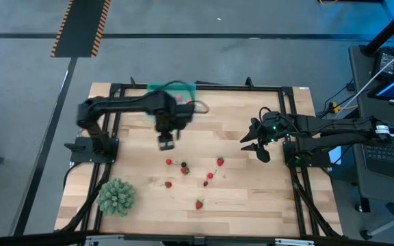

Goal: Pick and placing Produce into tupperware
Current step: Put the red cherry into the blue bin

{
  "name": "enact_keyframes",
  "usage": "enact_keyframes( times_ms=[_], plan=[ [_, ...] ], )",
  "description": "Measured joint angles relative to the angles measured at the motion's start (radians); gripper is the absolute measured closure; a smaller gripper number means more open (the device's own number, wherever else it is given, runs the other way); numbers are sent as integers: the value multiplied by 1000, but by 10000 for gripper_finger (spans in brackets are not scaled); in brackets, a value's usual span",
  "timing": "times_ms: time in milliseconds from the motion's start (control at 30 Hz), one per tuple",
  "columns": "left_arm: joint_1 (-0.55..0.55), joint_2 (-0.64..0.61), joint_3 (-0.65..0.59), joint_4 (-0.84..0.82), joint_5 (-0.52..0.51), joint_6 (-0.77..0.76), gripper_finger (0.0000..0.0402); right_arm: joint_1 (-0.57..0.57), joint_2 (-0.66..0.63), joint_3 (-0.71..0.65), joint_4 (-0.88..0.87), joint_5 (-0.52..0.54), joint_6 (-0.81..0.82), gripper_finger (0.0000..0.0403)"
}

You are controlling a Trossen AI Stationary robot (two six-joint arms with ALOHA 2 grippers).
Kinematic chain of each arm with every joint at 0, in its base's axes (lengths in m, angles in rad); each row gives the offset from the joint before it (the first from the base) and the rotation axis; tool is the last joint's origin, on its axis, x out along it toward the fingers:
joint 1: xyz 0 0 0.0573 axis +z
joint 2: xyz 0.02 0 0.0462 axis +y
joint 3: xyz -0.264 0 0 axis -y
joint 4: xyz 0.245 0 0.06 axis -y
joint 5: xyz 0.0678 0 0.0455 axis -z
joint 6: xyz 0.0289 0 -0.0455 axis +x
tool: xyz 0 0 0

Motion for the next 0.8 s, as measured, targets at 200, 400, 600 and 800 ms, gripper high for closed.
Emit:
enact_keyframes(
  times_ms=[200, 400, 600, 800],
  plan=[
    [-96, -254, -330, 137, -62, -208, 231, 16, 1, -80, 93, -1, 35, 238],
    [-183, -438, -608, 514, -65, -289, 231, 16, 1, -83, 96, -1, 101, 238],
    [-216, -460, -757, 777, -67, -287, 231, 16, 0, -72, 95, -2, 97, 238],
    [-216, -433, -854, 829, -74, -285, 231, 16, 0, -72, 94, -2, 97, 238]
  ],
)
